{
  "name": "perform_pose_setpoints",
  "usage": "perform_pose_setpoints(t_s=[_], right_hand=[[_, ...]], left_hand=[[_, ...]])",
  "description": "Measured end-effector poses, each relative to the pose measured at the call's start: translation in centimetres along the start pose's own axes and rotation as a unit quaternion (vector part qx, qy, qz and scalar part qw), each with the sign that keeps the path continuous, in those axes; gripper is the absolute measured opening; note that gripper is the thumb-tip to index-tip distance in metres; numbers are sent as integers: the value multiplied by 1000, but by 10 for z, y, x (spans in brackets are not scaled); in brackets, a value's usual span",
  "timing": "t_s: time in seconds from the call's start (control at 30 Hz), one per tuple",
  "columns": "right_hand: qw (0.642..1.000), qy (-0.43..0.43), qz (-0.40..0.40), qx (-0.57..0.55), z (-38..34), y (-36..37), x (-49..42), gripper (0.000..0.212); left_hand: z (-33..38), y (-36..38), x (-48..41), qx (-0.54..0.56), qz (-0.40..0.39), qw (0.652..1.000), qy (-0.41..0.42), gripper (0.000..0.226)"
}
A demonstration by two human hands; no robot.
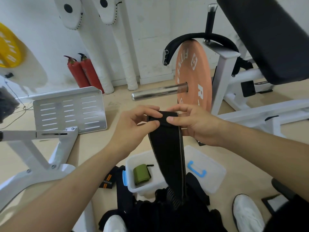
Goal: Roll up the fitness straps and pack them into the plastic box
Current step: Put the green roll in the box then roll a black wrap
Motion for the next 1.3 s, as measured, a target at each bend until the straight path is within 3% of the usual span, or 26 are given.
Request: perform_pose_setpoints(t_s=[0.13,0.23,0.3,0.5,0.7,0.87,1.0,1.17,1.3], right_hand=[[999,-32,5,4,-1,1,1,30],[997,-63,17,27,-3,0,4,32],[995,-78,25,52,-5,1,6,32],[989,-108,36,100,-10,1,8,30],[996,-47,10,72,-13,7,7,42],[999,-32,24,12,-8,9,5,45],[998,-43,32,-14,-9,8,7,49],[997,-76,18,1,-6,7,6,33],[991,-109,42,59,-6,4,4,36]], left_hand=[[-2,1,0,38,0,997,-69,45],[-1,0,0,35,-65,992,-99,30],[0,1,2,38,-83,992,-87,26],[2,3,-2,31,-37,998,-40,26],[1,2,-2,-10,43,999,11,30],[5,3,2,-37,36,998,41,32],[6,1,6,33,14,999,-20,28],[4,0,4,83,-10,987,-139,51],[6,3,6,71,-54,987,-134,24]])
Point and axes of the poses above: each hand's wrist, its own x-axis away from the middle knuckle, its own y-axis out of the palm, z = x × y, the point moved 2 cm from there along -x, towards the middle knuckle, and after that the axes turned 1 degree about -x, right-handed, at the moved point
